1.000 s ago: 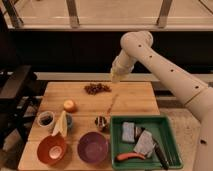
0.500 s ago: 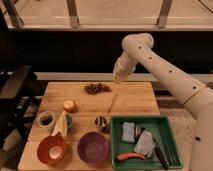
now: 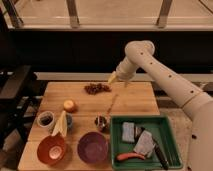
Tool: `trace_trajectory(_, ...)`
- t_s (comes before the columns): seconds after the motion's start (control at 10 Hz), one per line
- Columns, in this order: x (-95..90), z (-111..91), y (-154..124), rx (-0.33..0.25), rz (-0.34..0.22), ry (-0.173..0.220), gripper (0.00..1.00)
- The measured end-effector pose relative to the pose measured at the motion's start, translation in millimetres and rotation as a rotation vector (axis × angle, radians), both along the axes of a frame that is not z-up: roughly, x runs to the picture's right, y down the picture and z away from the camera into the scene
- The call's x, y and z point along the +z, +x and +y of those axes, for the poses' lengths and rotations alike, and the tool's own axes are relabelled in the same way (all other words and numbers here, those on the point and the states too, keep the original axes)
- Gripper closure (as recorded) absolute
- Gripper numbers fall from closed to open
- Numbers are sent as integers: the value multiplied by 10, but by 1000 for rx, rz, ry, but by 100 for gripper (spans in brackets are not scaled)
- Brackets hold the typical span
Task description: Place fork in purple bowl
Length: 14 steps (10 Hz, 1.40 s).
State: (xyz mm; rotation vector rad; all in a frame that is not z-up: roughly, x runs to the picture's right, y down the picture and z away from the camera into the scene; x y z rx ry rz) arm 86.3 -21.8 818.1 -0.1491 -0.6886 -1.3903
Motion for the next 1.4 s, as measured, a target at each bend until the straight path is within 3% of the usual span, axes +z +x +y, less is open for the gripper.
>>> trace_trajectory(0.2,224,77,-50,6,-41,-9,23)
trace_trajectory(0.7,249,83,-74,1,-47,-10,23)
trace_trajectory(1.0,313,59,-173,-16,-42,13,23)
trace_trajectory(1.2,482,111,-338,-28,-31,15,23)
trace_trajectory(1.4,673,224,-317,-41,4,6,23)
